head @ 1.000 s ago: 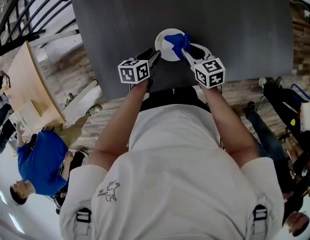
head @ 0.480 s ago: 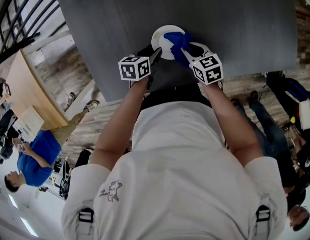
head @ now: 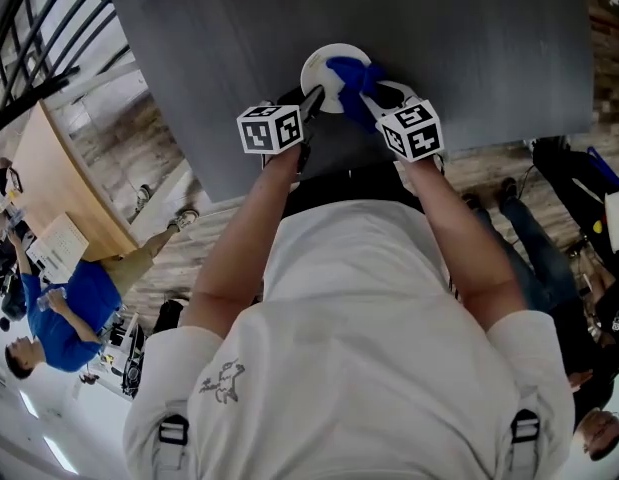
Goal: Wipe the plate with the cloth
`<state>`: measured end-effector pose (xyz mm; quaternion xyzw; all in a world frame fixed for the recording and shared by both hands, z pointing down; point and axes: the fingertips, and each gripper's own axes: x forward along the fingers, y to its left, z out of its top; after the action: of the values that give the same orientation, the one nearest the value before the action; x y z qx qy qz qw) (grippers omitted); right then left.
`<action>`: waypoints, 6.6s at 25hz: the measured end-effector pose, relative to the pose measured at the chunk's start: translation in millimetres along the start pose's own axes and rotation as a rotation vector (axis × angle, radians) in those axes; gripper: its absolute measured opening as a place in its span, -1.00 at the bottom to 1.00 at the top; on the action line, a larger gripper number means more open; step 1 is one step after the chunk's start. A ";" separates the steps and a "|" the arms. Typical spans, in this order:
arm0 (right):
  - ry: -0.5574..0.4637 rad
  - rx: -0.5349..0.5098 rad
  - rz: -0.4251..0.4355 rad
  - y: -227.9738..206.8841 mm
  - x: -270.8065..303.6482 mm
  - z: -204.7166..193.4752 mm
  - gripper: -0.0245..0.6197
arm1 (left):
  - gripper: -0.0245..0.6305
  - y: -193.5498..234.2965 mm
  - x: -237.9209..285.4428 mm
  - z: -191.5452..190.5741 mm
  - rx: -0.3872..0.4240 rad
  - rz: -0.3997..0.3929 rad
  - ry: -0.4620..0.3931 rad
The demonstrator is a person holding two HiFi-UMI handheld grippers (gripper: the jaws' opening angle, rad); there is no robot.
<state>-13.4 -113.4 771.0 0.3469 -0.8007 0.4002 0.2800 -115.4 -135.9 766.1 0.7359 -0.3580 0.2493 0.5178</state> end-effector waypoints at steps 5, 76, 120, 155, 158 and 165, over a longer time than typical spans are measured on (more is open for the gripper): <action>-0.007 0.004 -0.019 1.0 -0.4 0.1 -0.65 | -0.79 -11.0 -5.5 5.3 -0.026 -0.056 -0.028; -0.428 -0.510 -0.016 112.1 -251.2 190.1 -0.65 | -0.87 -244.0 -239.9 140.6 0.219 -0.356 -0.557; -0.405 -0.508 -0.020 94.4 -269.7 182.3 -0.66 | -0.87 -262.7 -243.2 141.2 0.306 -0.343 -0.545; -0.441 -0.724 0.309 243.3 -333.6 258.3 -0.66 | -0.87 -319.9 -293.6 136.1 1.976 0.519 -0.552; -0.424 -0.656 0.307 221.6 -335.9 252.1 -0.66 | -0.88 -321.0 -303.0 133.0 2.048 0.528 -0.579; -0.329 -0.504 0.276 150.5 -334.9 243.4 -0.66 | -0.88 -350.5 -329.7 105.4 2.174 0.415 -0.681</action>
<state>29.5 -139.7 333.4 0.2151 -0.9485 0.1622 0.1669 -44.9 -73.7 282.6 0.7488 -0.1897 0.2947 -0.5625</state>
